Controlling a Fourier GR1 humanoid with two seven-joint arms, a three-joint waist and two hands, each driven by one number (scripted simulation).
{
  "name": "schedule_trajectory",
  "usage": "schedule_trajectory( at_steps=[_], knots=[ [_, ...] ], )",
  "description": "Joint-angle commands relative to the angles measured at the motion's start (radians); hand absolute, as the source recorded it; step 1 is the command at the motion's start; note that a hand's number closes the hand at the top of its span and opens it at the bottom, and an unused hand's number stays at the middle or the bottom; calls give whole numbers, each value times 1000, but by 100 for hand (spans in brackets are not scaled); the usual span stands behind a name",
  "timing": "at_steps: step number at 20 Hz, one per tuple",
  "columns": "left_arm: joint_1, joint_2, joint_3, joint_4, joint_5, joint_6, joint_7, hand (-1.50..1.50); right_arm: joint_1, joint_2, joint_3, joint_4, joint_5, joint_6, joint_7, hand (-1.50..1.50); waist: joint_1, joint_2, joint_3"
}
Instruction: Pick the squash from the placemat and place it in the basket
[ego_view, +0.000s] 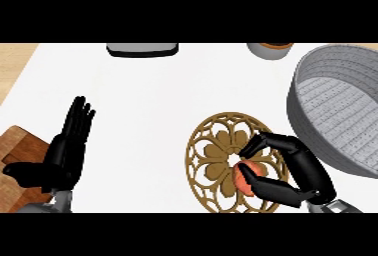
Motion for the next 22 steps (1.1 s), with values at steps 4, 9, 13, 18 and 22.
schedule_trajectory(
  at_steps=[4,9,13,18,22],
  knots=[
    [29,-16,0,-26,-1,-5,-12,0,203,195,260,-127,388,-382,145,-150,8,2,3],
    [33,-21,4,-27,-17,27,-2,0,213,40,128,-143,653,-451,432,-150,-18,-6,-4],
    [20,-18,17,-18,-16,34,9,0,233,-121,47,-268,768,-307,669,-150,-36,-6,-9],
    [34,-27,-8,-26,-25,17,-12,0,247,-313,32,-451,760,6,906,-150,-15,1,-8],
    [9,-22,-4,-41,-20,8,14,0,235,-366,46,-677,641,220,1120,-150,7,7,-2]
  ],
)
